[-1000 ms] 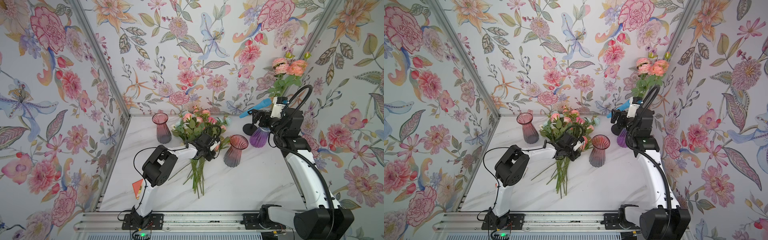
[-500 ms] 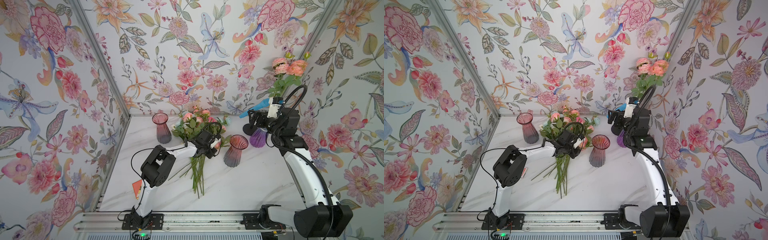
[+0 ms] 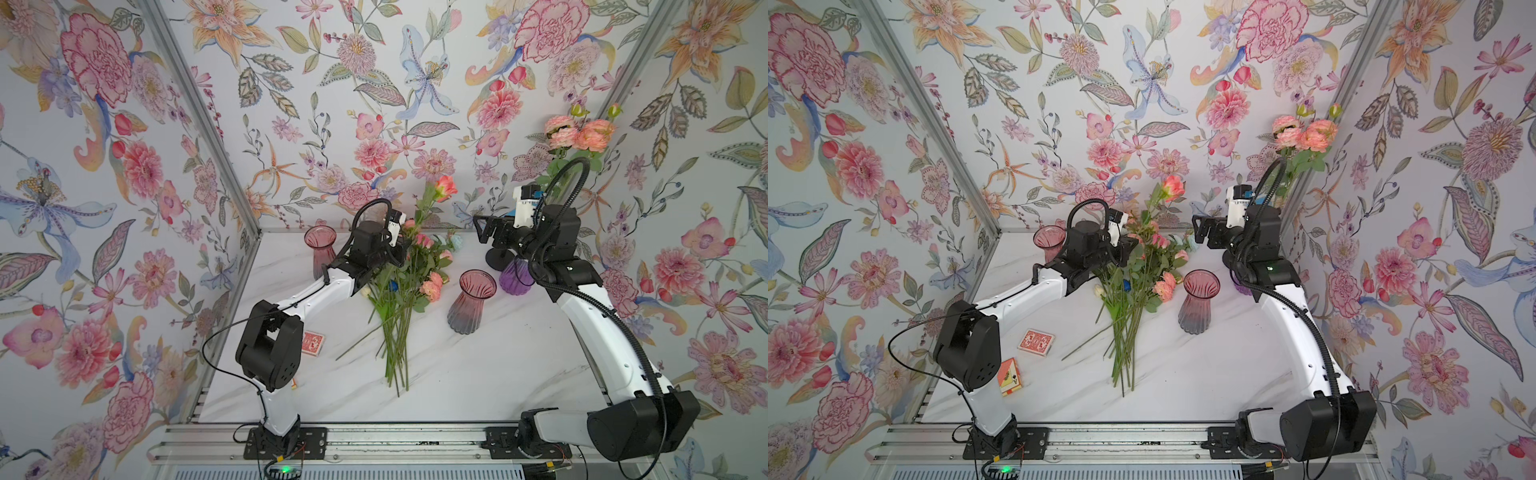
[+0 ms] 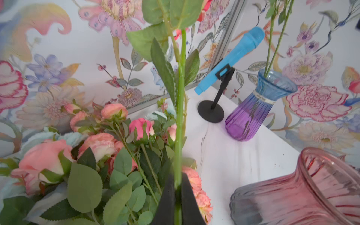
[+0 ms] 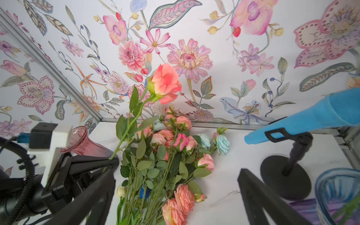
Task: Place the pink flowers into the vase
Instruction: Pick up the flower at the center of the board.
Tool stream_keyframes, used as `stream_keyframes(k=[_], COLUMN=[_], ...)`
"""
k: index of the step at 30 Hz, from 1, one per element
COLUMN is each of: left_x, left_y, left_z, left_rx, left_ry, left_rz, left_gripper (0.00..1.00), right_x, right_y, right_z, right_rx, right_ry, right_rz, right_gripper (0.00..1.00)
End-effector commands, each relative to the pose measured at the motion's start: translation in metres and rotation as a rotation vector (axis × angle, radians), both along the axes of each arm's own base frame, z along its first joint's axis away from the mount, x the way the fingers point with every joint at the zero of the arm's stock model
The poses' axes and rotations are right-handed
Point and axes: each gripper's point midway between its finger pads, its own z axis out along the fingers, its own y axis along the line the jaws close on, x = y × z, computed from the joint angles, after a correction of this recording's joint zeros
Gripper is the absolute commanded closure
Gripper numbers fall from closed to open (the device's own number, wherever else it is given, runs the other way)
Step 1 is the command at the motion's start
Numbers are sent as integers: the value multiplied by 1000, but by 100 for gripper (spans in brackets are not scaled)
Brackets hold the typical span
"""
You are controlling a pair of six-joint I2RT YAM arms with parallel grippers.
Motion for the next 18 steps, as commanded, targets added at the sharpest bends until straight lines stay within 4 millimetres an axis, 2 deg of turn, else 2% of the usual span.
stream_keyframes(k=[1,6,10,15,18], left_x=[-2,-12,-15,-20,-25], left_y=[1,9,10,7,4], left_z=[33,60,65,72,75], left_rx=[-116,-245,-277,-321,-345], left_ry=[-65,-130,-144,-154,-152], left_rz=[14,26,21,0,-19], left_gripper=[100,100,100,100,100], right_x=[0,4,3,6,10], right_y=[26,64,92,117,131], right_z=[3,7,18,14,12], right_rx=[25,93,199,220,213], right_ry=[21,51,52,79,82], right_rz=[75,178,264,311,328], right_gripper=[1,1,0,0,7])
